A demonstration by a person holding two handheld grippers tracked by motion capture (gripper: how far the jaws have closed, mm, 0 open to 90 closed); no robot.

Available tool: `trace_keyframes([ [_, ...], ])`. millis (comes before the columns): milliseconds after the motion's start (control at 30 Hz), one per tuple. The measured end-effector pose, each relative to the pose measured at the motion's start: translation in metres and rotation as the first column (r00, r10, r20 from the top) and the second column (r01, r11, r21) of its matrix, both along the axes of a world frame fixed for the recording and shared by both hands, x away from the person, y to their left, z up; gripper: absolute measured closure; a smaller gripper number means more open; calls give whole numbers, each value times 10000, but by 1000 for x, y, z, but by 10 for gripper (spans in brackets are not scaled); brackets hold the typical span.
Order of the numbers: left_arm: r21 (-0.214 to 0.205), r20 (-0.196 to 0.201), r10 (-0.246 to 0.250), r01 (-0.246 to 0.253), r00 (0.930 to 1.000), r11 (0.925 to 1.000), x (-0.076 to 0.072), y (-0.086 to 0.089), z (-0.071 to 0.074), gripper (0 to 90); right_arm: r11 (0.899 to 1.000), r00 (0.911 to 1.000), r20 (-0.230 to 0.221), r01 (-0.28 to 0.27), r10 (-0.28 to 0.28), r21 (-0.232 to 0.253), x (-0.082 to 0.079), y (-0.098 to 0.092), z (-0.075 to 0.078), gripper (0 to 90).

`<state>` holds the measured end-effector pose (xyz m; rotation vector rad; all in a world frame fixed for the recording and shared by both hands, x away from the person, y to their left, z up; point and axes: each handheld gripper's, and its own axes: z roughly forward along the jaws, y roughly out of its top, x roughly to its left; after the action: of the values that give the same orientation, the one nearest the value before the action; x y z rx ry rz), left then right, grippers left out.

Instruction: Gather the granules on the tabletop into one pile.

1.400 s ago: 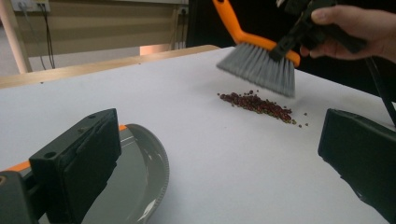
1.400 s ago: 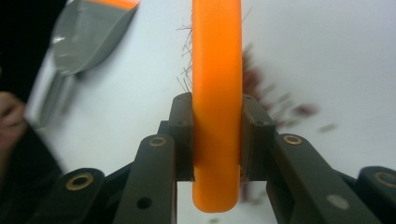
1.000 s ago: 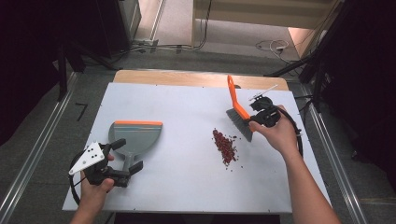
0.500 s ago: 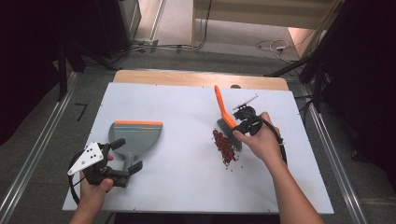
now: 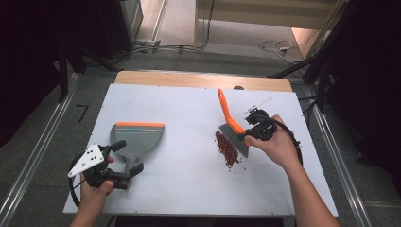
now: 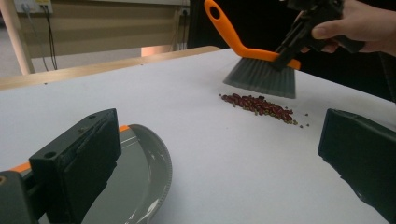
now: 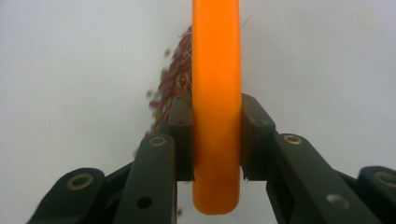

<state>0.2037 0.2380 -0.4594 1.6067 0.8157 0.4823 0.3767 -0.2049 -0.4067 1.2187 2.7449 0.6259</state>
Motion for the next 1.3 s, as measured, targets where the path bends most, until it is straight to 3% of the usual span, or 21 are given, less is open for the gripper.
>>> trace_keyframes([
  [100,40,15,-9,9,10000,10000,0,-1,0,0,9928,9920,-391,-1202,1201,-2,-11,-6,0,685],
  [200,30,1,-42,42,10000,10000,0,-3,0,0,9715,9688,-737,-2368,2365,57,-22,-10,-2,685],
  [333,111,-34,-61,62,10000,9999,1,-6,0,0,9310,9225,-1321,-3650,3627,70,-31,-9,-7,684],
  [367,65,-34,-87,87,10000,9999,1,-7,0,0,9176,9069,-1469,-3973,3949,138,-32,-9,-9,684],
  [467,111,-44,-113,113,9999,9999,1,-7,-1,0,8936,8782,-1781,-4485,4439,157,-34,-3,-17,684],
  [633,93,-61,-102,103,9999,9999,1,-6,-1,0,8773,8658,-1531,-4796,4764,182,-23,-1,-21,684],
  [733,69,-69,-96,96,9999,9999,1,-6,-2,0,8580,8505,-1283,-5137,5100,54,-16,1,-21,684],
  [800,67,-67,-90,90,9999,9999,1,-5,-2,0,8628,8558,-1256,-5055,5018,25,-12,2,-20,684],
  [833,73,-65,-87,88,9999,9999,1,-5,-2,0,8581,8515,-1239,-5135,5095,-10,-9,2,-20,684],
  [867,61,-62,-88,88,9999,9999,1,-5,-2,0,8594,8530,-1193,-5113,5081,38,-6,3,-20,684],
  [1067,82,-57,-75,75,10000,9999,0,-5,-2,0,8794,8750,-998,-4761,4737,-4,7,3,-19,684],
  [1300,73,-51,-55,55,10000,10000,0,-4,-2,0,8896,8903,-555,-4544,4520,-451,16,6,-16,684],
])
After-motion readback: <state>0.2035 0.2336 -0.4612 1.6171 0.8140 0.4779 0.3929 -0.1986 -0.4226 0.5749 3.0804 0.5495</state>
